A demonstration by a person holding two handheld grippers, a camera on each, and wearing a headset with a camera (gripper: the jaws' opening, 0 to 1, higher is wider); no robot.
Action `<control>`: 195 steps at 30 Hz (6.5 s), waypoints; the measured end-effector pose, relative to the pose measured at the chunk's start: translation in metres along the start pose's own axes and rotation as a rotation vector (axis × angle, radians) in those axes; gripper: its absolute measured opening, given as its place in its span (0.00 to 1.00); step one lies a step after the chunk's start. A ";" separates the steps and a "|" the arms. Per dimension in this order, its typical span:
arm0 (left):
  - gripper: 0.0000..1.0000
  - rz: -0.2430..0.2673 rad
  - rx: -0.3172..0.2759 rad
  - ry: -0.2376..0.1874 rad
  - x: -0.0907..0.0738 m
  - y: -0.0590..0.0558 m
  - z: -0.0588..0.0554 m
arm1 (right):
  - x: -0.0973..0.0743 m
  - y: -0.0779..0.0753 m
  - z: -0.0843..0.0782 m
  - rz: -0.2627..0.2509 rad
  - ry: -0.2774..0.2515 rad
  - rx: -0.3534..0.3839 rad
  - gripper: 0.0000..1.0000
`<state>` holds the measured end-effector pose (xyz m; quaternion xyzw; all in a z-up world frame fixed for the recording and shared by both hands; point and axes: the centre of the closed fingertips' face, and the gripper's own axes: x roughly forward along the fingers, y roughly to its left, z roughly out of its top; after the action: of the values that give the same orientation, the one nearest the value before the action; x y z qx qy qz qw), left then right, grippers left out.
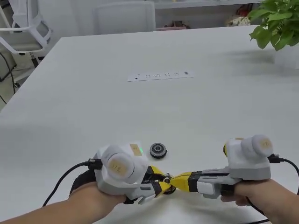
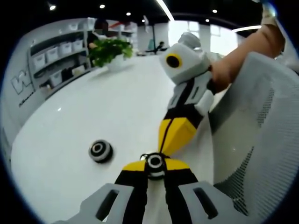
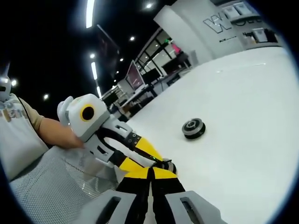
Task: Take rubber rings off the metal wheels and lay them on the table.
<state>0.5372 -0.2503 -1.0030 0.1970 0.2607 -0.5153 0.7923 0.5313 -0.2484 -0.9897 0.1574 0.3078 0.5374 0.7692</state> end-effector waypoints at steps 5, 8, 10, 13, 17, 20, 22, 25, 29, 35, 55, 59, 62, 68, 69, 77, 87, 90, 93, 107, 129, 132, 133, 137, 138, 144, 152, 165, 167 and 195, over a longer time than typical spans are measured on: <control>0.13 -0.003 -0.002 -0.004 0.000 0.000 0.000 | 0.000 0.006 0.001 0.036 -0.012 0.028 0.00; 0.13 -0.004 -0.001 -0.004 0.000 0.000 0.000 | 0.000 0.009 0.002 0.050 -0.023 0.041 0.00; 0.13 -0.004 -0.002 -0.005 0.000 0.000 0.000 | -0.001 0.008 0.003 0.052 -0.030 0.053 0.00; 0.13 -0.004 0.000 -0.005 0.000 0.000 0.000 | -0.002 0.001 0.001 0.009 -0.016 0.028 0.00; 0.13 -0.006 0.005 -0.010 0.000 0.000 0.000 | -0.002 -0.005 -0.003 -0.024 0.006 0.000 0.00; 0.13 -0.005 0.006 -0.012 0.000 0.000 0.001 | -0.002 -0.007 -0.003 -0.031 0.009 -0.010 0.00; 0.13 -0.004 0.009 -0.014 0.000 0.000 0.001 | -0.002 -0.008 -0.003 -0.033 0.010 -0.008 0.00; 0.13 -0.005 0.008 -0.015 0.000 -0.001 0.001 | -0.003 -0.008 -0.003 -0.035 0.009 -0.004 0.00; 0.13 -0.006 0.007 -0.012 0.000 0.000 0.001 | -0.003 -0.009 -0.003 -0.038 0.006 -0.003 0.00; 0.14 -0.017 0.000 -0.009 0.000 -0.001 0.001 | -0.003 -0.008 -0.003 -0.035 0.007 -0.006 0.00; 0.19 -0.042 -0.028 -0.006 -0.008 -0.003 0.003 | -0.003 -0.008 -0.003 -0.030 0.007 0.003 0.00; 0.22 -0.043 -0.029 -0.018 -0.013 -0.004 0.008 | -0.003 -0.008 -0.003 -0.029 0.006 0.003 0.00; 0.23 -0.040 -0.029 -0.023 -0.017 -0.003 0.010 | -0.003 -0.008 -0.003 -0.029 0.006 0.005 0.00; 0.29 -0.037 -0.045 -0.042 -0.028 -0.004 0.015 | -0.003 -0.008 -0.002 -0.025 0.006 0.008 0.00; 0.30 -0.037 -0.063 -0.051 -0.030 -0.004 0.016 | -0.003 -0.007 -0.002 -0.024 0.005 0.008 0.00; 0.40 -0.016 -0.086 -0.087 -0.045 -0.001 0.025 | -0.004 -0.008 -0.001 -0.024 -0.002 0.008 0.00; 0.52 0.019 -0.125 -0.108 -0.070 0.005 0.026 | -0.005 -0.007 0.003 -0.021 -0.010 0.001 0.00; 0.55 0.033 -0.126 -0.115 -0.078 0.007 0.027 | -0.006 -0.006 0.005 -0.022 -0.016 0.003 0.00; 0.59 0.036 -0.135 -0.116 -0.085 0.008 0.025 | -0.007 -0.005 0.008 -0.021 -0.020 0.001 0.00; 0.73 0.073 -0.148 -0.102 -0.106 0.010 0.013 | -0.003 0.008 0.019 -0.001 -0.001 -0.037 0.00; 0.83 0.125 -0.197 -0.116 -0.126 0.018 0.003 | 0.023 0.011 0.039 0.044 0.066 -0.116 0.00; 0.83 0.128 -0.202 -0.115 -0.127 0.019 0.001 | 0.026 0.010 0.042 0.049 0.075 -0.125 0.00; 0.83 0.130 -0.204 -0.115 -0.128 0.019 0.001 | 0.028 0.010 0.043 0.051 0.079 -0.130 0.00; 0.84 0.134 -0.211 -0.116 -0.128 0.019 0.000 | 0.033 0.010 0.046 0.054 0.090 -0.140 0.00; 0.84 0.134 -0.212 -0.116 -0.128 0.020 0.000 | 0.034 0.009 0.046 0.054 0.093 -0.143 0.00; 0.84 0.136 -0.220 -0.114 -0.128 0.021 -0.001 | 0.044 0.011 0.044 0.051 0.115 -0.154 0.00; 0.85 0.135 -0.228 -0.109 -0.127 0.021 -0.005 | 0.059 0.014 0.035 0.061 0.166 -0.173 0.00; 0.85 0.136 -0.235 -0.104 -0.127 0.021 -0.008 | 0.072 0.001 0.015 0.014 0.260 -0.225 0.00; 0.85 0.136 -0.237 -0.104 -0.127 0.021 -0.008 | 0.072 -0.001 0.014 0.002 0.268 -0.243 0.00; 0.84 0.121 -0.229 -0.084 -0.123 0.021 -0.007 | 0.046 0.002 0.036 0.003 0.173 -0.262 0.19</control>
<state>0.5139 -0.1502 -0.9319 0.0986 0.2720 -0.4413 0.8494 0.5641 -0.2016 -0.9750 0.0094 0.2999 0.5855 0.7531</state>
